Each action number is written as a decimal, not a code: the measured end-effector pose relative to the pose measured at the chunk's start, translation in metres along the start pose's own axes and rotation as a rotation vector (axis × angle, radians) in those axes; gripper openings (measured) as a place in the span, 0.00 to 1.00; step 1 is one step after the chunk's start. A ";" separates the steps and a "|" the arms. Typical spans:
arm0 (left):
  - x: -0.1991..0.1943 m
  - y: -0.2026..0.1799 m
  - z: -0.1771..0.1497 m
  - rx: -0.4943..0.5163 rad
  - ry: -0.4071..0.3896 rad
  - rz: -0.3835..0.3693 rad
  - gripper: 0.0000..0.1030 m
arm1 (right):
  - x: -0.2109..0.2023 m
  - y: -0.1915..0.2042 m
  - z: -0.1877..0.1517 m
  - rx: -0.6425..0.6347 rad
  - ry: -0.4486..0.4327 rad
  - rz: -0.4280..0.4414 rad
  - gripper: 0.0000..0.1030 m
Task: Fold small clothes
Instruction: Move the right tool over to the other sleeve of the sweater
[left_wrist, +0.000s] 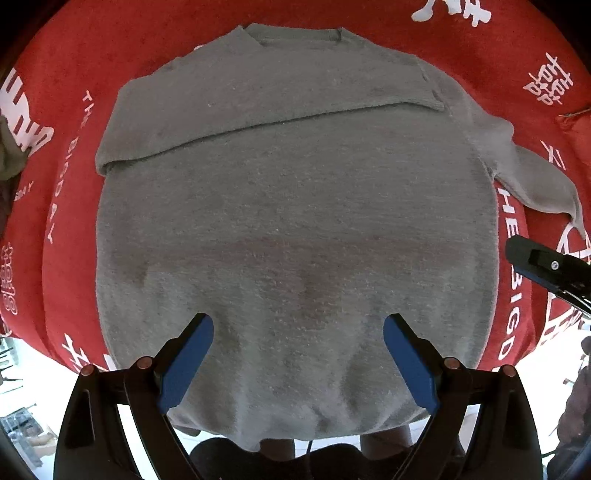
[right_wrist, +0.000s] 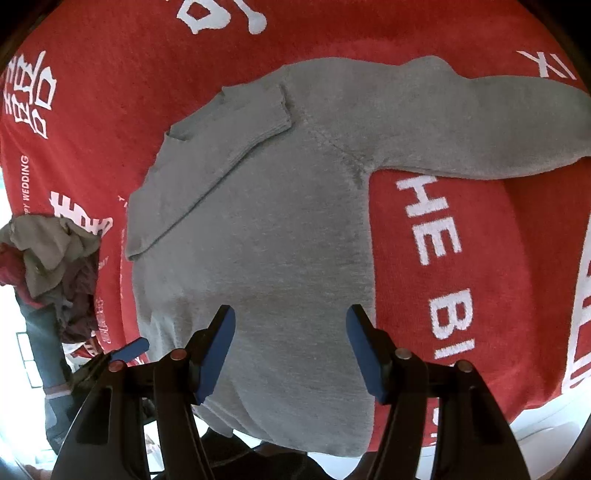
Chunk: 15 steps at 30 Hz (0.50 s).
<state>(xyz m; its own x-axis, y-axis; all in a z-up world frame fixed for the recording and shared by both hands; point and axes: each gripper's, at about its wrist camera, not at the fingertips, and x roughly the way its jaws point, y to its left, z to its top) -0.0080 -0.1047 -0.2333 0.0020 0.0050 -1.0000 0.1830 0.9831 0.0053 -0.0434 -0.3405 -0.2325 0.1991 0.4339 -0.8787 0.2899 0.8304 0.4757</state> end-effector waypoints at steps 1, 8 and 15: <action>-0.001 -0.003 -0.002 0.000 0.003 0.001 0.92 | 0.001 0.001 0.000 -0.002 0.002 0.001 0.64; 0.002 0.006 -0.001 -0.010 0.011 0.014 0.91 | 0.002 0.003 -0.001 0.003 0.000 0.008 0.64; 0.000 0.004 0.004 0.005 0.000 0.025 0.92 | -0.002 -0.002 0.001 0.014 -0.019 0.005 0.64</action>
<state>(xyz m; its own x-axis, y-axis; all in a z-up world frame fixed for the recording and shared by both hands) -0.0035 -0.1019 -0.2337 0.0065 0.0295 -0.9995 0.1879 0.9817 0.0302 -0.0436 -0.3434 -0.2318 0.2186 0.4312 -0.8754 0.3016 0.8233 0.4809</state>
